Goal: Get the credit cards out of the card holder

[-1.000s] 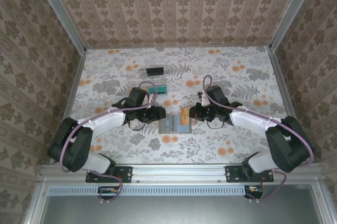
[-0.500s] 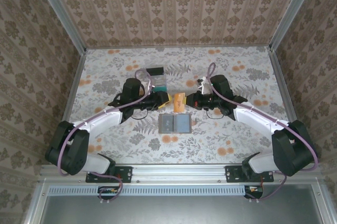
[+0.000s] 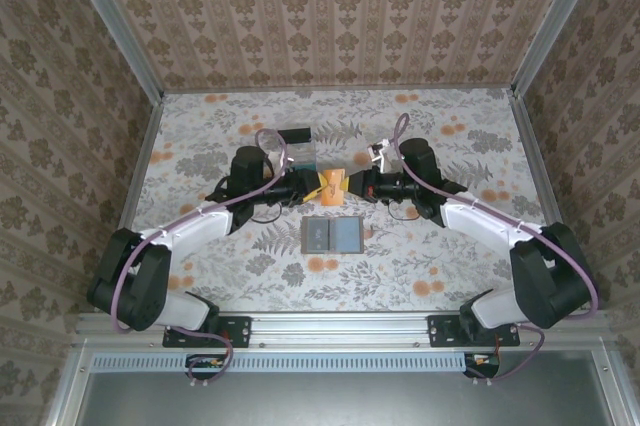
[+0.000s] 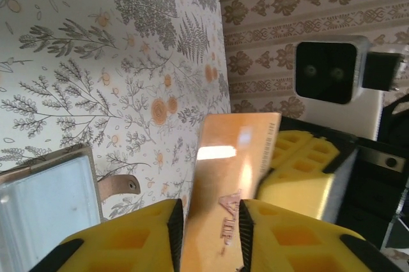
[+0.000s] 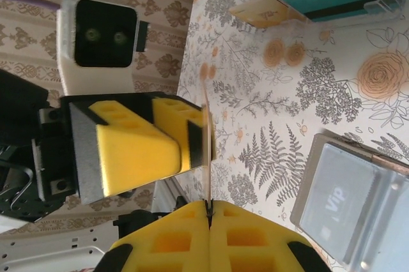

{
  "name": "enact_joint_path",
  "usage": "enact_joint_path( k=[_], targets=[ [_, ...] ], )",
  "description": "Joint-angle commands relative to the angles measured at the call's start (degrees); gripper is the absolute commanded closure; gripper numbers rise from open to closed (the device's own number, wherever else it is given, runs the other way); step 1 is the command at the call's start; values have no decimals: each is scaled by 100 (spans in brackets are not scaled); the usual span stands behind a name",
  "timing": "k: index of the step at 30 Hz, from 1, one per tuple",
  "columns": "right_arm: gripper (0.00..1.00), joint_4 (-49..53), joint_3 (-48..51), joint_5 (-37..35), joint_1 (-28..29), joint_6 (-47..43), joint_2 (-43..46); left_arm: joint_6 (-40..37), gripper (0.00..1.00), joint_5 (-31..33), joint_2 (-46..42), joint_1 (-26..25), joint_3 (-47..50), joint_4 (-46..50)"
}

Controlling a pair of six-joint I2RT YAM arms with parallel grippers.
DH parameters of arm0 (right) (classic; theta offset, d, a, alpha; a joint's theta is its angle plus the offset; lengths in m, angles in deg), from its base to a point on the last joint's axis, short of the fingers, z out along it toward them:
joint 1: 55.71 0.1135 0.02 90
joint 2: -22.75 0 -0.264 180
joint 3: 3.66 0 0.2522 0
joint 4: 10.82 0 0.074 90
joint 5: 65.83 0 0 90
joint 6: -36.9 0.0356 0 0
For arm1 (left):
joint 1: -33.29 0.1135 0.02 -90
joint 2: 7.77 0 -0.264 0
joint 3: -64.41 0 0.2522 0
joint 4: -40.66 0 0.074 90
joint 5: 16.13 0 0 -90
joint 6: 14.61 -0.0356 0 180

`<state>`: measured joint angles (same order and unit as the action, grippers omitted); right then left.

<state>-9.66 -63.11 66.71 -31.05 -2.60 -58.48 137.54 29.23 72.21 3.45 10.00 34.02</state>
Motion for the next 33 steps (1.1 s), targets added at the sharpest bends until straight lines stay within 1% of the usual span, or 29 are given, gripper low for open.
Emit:
enact_joint_path(
  k=[1,4,9,10,12,14,15,16,17,19,21,22,24,26,28,29,30,33],
  targets=[
    [100,-282,8,154,-32,144,-75,77,72,-218,-4,23,46,-305],
    [100,-354,25,149,-32,170,-95,87,76,-236,-66,23,66,-324],
    [100,-398,31,168,-49,187,-126,87,78,-338,-116,-2,64,-350],
    [99,-413,36,171,-47,197,-141,82,81,-342,-123,0,57,-359],
    [93,-432,43,180,-58,204,-163,87,88,-322,-159,0,78,-377],
    [89,-428,60,184,-58,206,-170,79,92,-283,-216,5,84,-341],
    [84,-425,64,176,-66,206,-168,48,98,-251,-250,2,91,-286],
    [76,-407,69,171,-67,189,-165,30,100,-234,-285,5,77,-243],
    [66,-365,69,158,-67,165,-165,1,100,-216,-307,13,71,-176],
    [50,-281,89,132,-76,112,-159,-108,100,-185,-367,30,33,22],
    [31,-140,105,73,-85,37,-117,-227,100,-181,-428,64,-9,218],
    [24,-48,121,26,-97,-12,-77,-302,100,-176,-468,91,-30,349],
    [16,48,156,-18,-149,-61,3,-501,100,-151,-558,167,-88,676],
    [6,196,182,-89,-206,-134,110,-852,100,-139,-643,253,-208,1222],
    [0,499,135,-186,-242,-320,281,-1466,100,-29,-750,332,-446,2076],
    [0,650,92,-208,-249,-406,349,-1771,100,77,-787,331,-575,2493],
    [0,804,41,-246,-252,-513,399,-2167,100,219,-832,516,-723,2968],
    [0,1165,-74,-327,-269,-743,532,-3152,100,736,-940,649,-1159,4143]
  ],
)
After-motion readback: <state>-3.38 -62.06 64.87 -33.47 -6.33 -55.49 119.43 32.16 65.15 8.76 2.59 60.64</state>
